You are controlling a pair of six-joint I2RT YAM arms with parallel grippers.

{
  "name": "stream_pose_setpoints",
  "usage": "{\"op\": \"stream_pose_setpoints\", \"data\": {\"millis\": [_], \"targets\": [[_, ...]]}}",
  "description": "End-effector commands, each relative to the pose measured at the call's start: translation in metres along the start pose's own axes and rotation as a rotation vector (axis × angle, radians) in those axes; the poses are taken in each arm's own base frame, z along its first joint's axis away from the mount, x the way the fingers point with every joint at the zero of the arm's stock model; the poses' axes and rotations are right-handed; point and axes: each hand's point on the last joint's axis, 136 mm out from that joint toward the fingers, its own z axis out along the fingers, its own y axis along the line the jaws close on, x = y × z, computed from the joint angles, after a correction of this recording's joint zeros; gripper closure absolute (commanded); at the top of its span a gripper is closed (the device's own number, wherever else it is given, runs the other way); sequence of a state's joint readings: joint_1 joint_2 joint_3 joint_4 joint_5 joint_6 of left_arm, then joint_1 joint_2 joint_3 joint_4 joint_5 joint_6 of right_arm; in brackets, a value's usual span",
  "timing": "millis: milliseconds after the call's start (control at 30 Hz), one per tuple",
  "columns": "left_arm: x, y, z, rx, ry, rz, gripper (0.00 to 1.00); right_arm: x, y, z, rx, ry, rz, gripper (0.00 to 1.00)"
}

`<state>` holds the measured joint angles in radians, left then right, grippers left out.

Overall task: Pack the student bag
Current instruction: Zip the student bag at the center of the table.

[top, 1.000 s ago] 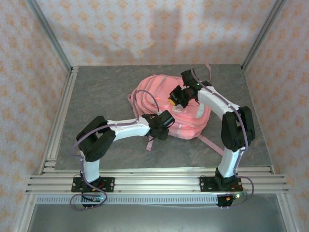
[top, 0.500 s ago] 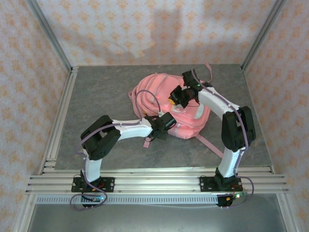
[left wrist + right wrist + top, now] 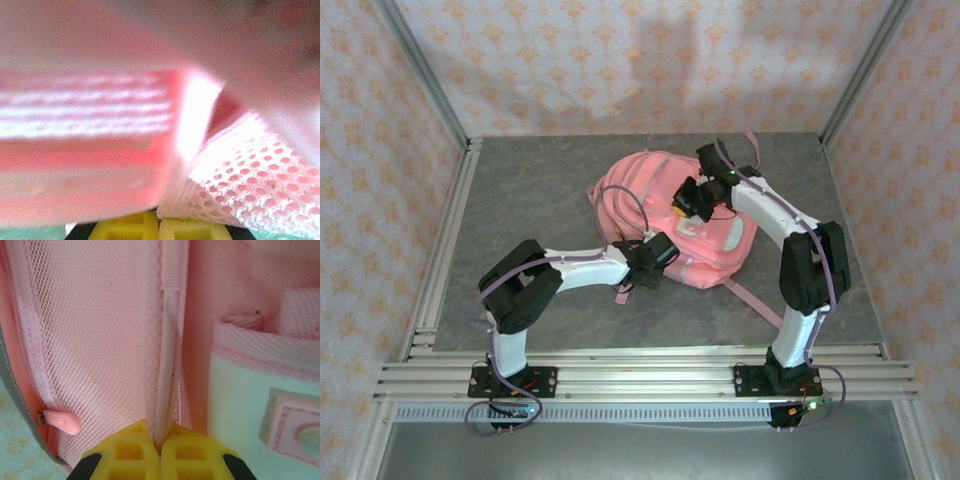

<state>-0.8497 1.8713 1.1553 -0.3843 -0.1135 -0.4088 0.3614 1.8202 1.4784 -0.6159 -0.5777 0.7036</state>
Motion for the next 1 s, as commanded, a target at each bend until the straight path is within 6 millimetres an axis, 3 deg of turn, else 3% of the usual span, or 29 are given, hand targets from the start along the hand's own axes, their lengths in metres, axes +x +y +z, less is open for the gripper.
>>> {"op": "stream_pose_setpoints", "data": {"millis": [0, 233, 267, 300, 367, 500, 633, 733, 833, 967], "targets": [[0.008, 0.053, -0.009, -0.118, 0.044, -0.036, 1.0, -0.001, -0.028, -0.013, 0.153, -0.021, -0.058, 1.0], [0.004, 0.071, -0.019, -0.077, 0.067, -0.086, 1.0, 0.002, -0.032, -0.01, 0.207, 0.005, -0.155, 1.0], [0.003, 0.069, -0.02, -0.055, 0.072, -0.09, 1.0, 0.004, -0.032, -0.011, 0.24, 0.011, -0.184, 0.91], [0.003, 0.065, -0.02, -0.027, 0.079, -0.093, 1.0, 0.004, -0.032, -0.015, 0.28, -0.003, -0.216, 0.75], [0.001, 0.053, -0.021, 0.03, 0.092, -0.1, 1.0, 0.003, -0.024, -0.026, 0.306, -0.057, -0.262, 0.56], [-0.003, 0.037, -0.02, 0.103, 0.107, -0.142, 1.0, 0.002, -0.018, -0.066, 0.304, -0.186, -0.177, 0.49], [-0.008, 0.019, -0.025, 0.172, 0.11, -0.178, 1.0, 0.035, -0.036, -0.078, 0.261, -0.148, -0.001, 0.52], [-0.012, 0.004, -0.033, 0.196, 0.106, -0.154, 1.0, 0.063, -0.07, -0.075, 0.285, -0.096, 0.071, 0.52], [-0.016, -0.009, -0.039, 0.217, 0.108, -0.13, 1.0, 0.09, -0.099, -0.065, 0.3, -0.004, 0.07, 0.54], [-0.018, -0.026, -0.048, 0.249, 0.116, -0.095, 1.0, 0.125, -0.119, -0.04, 0.272, 0.112, 0.017, 0.56]]}}
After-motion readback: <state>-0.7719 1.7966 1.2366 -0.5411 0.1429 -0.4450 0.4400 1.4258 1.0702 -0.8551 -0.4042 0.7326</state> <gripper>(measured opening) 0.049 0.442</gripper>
